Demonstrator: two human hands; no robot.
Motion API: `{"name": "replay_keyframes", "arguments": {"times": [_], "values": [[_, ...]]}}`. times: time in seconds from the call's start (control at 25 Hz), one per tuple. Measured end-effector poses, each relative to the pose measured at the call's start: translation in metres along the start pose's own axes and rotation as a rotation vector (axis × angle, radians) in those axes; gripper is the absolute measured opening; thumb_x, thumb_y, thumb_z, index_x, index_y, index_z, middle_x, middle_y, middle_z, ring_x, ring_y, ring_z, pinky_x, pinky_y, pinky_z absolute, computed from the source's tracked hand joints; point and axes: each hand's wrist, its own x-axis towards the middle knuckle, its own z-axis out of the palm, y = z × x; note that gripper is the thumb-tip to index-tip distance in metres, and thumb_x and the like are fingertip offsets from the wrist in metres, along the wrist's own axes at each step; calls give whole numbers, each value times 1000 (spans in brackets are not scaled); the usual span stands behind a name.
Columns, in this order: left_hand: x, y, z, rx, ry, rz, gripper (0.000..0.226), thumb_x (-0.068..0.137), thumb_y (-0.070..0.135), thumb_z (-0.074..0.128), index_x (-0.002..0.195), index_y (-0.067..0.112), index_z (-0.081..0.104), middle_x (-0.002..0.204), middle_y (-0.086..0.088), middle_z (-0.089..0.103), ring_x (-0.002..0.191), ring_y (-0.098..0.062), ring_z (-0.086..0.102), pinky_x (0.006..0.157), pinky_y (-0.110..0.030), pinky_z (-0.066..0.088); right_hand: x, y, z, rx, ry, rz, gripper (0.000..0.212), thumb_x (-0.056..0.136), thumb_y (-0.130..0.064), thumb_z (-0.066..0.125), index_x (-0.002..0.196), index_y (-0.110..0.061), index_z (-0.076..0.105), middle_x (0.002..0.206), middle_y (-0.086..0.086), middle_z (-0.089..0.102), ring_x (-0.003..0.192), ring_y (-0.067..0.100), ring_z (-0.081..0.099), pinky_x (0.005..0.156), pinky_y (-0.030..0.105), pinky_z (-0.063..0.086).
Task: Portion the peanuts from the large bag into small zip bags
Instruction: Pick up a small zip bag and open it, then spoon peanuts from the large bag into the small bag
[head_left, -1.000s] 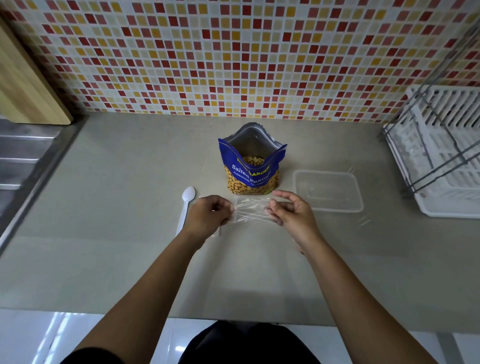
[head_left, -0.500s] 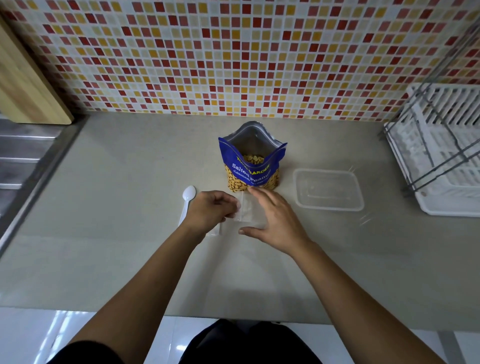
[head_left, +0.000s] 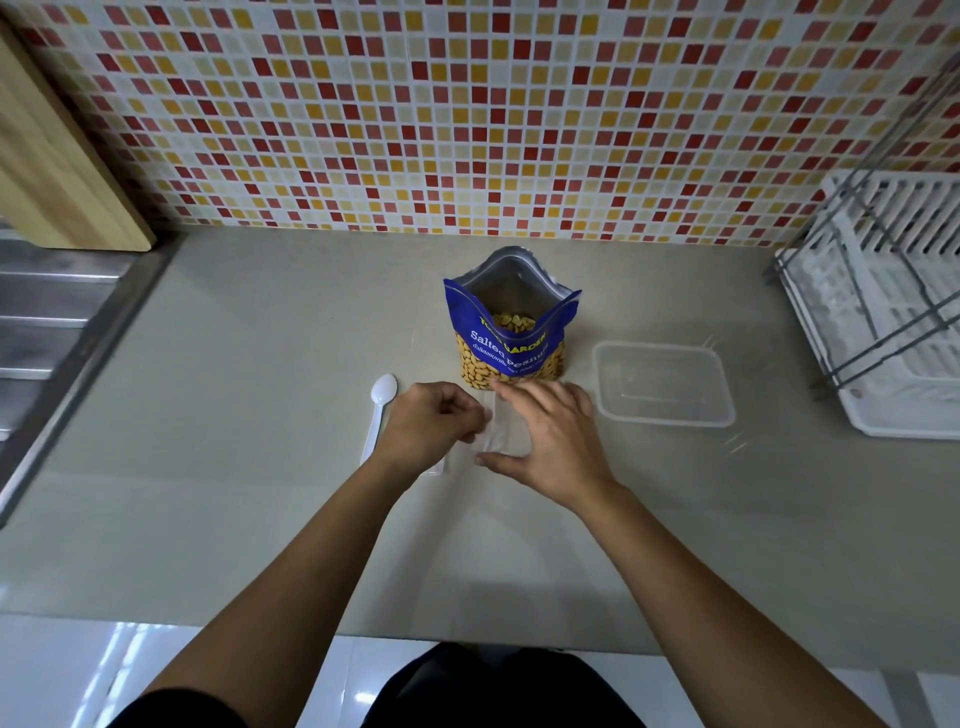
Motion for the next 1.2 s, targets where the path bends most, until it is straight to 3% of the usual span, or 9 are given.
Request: {"name": "replay_keyframes", "arguments": {"times": [0.2,0.32,0.4,0.48,0.56,0.68,0.84,1.04,1.2], "values": [[4,1,-2,255,61,156,7,79,15,70,73,16,66,70,2,67,65,-10,62,65,-24,52,-1,0,0,16,28,42,63,70,-67,52,119,-29,59,113,-9,63,111,14,52,97,41,33],[2,7,-2,255,24,195,5,81,18,69,78,14,68,71,3,67,68,-11,62,63,-21,51,-2,-1,-3,16,58,30,60,70,-66,52,115,-27,62,109,-9,65,107,13,54,94,39,35],[3,4,-7,119,18,134,15,85,27,65,83,12,69,72,3,68,64,-8,62,58,-14,49,-2,0,-6,73,111,39,58,70,-66,55,111,-26,64,105,-10,66,104,10,53,91,36,38],[14,-16,-23,56,207,-10,30,88,38,59,81,10,70,73,-3,70,66,-17,65,62,-22,49,-3,2,-8,209,153,72,56,70,-64,59,110,-25,66,103,-11,67,103,6,52,90,33,40],[26,-51,-43,275,373,-179,32,87,34,56,76,7,67,70,-10,66,73,-28,63,63,-28,43,-6,6,-10,325,173,88,57,71,-61,62,113,-23,66,105,-10,68,105,3,52,91,32,41],[26,-88,-57,492,360,-335,22,83,21,54,69,6,62,64,-8,58,71,-31,57,53,-25,35,-7,5,-10,394,211,80,59,73,-61,62,114,-20,65,101,-9,68,102,4,55,90,33,45],[27,-102,-51,602,317,-338,20,82,24,60,84,4,65,85,-14,66,83,-33,61,68,-31,44,-5,-4,-8,517,216,100,59,73,-60,64,116,-19,63,98,-14,64,98,-5,54,89,30,47],[34,-107,-50,595,283,-369,21,84,17,54,93,2,65,93,-17,67,89,-36,62,73,-33,48,-4,-7,-13,556,202,120,60,71,-60,65,118,-25,58,101,-26,58,100,-12,51,90,28,46],[33,-73,-57,165,434,-143,14,90,20,52,89,7,58,78,-11,68,64,-24,64,60,-31,50,0,-4,-17,590,230,107,58,72,-62,64,119,-28,55,103,-22,62,102,-2,56,92,28,46]]}}
